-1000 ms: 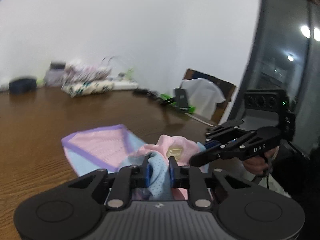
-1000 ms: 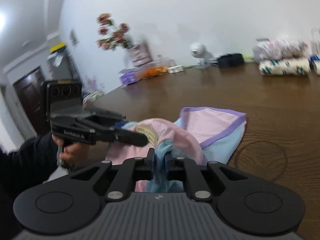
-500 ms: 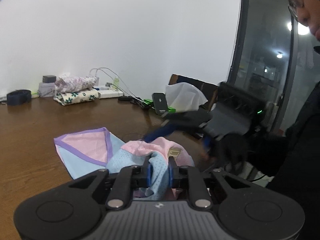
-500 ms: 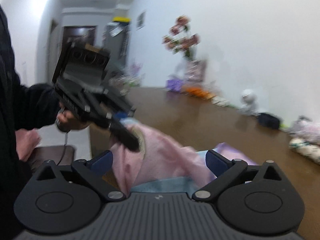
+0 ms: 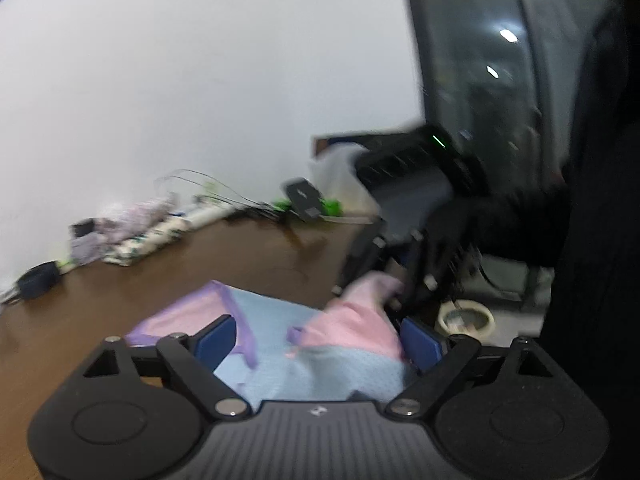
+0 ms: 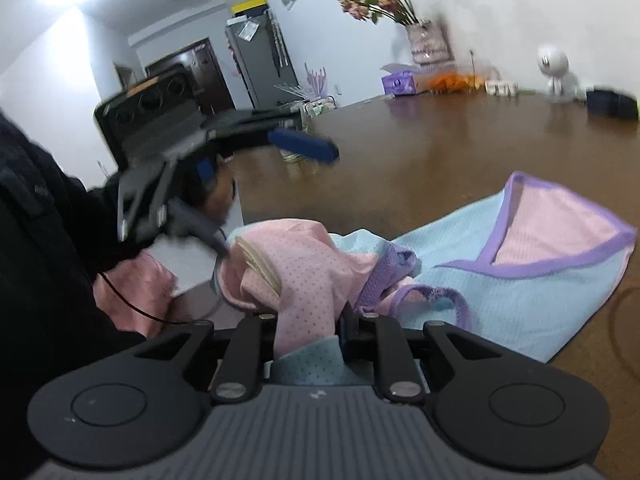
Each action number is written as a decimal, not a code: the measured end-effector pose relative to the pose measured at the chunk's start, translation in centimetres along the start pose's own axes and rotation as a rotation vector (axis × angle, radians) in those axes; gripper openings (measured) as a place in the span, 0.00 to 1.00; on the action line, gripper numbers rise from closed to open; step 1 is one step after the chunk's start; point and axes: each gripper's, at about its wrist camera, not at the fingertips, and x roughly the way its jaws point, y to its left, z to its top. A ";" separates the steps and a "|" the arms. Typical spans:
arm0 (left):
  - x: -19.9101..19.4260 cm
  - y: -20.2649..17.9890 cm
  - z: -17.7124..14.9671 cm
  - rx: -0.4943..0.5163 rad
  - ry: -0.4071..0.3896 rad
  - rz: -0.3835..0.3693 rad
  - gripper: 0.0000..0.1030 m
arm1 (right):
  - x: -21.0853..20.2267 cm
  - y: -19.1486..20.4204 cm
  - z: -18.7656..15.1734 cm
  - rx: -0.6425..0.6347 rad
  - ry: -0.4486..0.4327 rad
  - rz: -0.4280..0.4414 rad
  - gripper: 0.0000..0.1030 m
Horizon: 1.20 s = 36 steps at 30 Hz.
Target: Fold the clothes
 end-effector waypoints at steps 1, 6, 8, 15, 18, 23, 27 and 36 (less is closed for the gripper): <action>0.7 -0.1 -0.2 0.024 0.012 -0.020 0.85 | -0.2 -0.5 0.0 0.022 -0.002 0.016 0.16; 2.6 2.2 -0.7 -0.080 0.124 -0.151 0.44 | -0.4 -2.0 -0.5 0.113 -0.011 0.057 0.16; 3.2 4.2 -0.9 -0.229 0.175 -0.194 0.39 | -0.7 -2.5 -0.7 0.154 -0.019 0.053 0.17; 3.6 8.7 -2.3 -0.572 0.121 -0.252 0.24 | -3.2 -0.1 -1.8 0.068 -0.156 -0.135 0.95; 3.6 9.1 -2.3 -0.622 0.096 -0.322 0.24 | -2.6 1.2 -1.8 -0.057 -0.142 -0.204 0.93; 2.7 7.5 -1.7 -0.523 0.094 -0.269 0.72 | -0.1 -0.3 -1.5 0.059 -0.026 -0.165 0.30; 1.0 4.4 -1.3 -0.344 0.069 -0.084 0.82 | -1.7 -0.9 -1.9 0.153 -0.087 -0.093 0.20; 3.5 2.4 -1.2 -0.291 0.147 -0.065 0.43 | -2.7 -3.8 -2.4 0.349 -0.107 0.000 0.20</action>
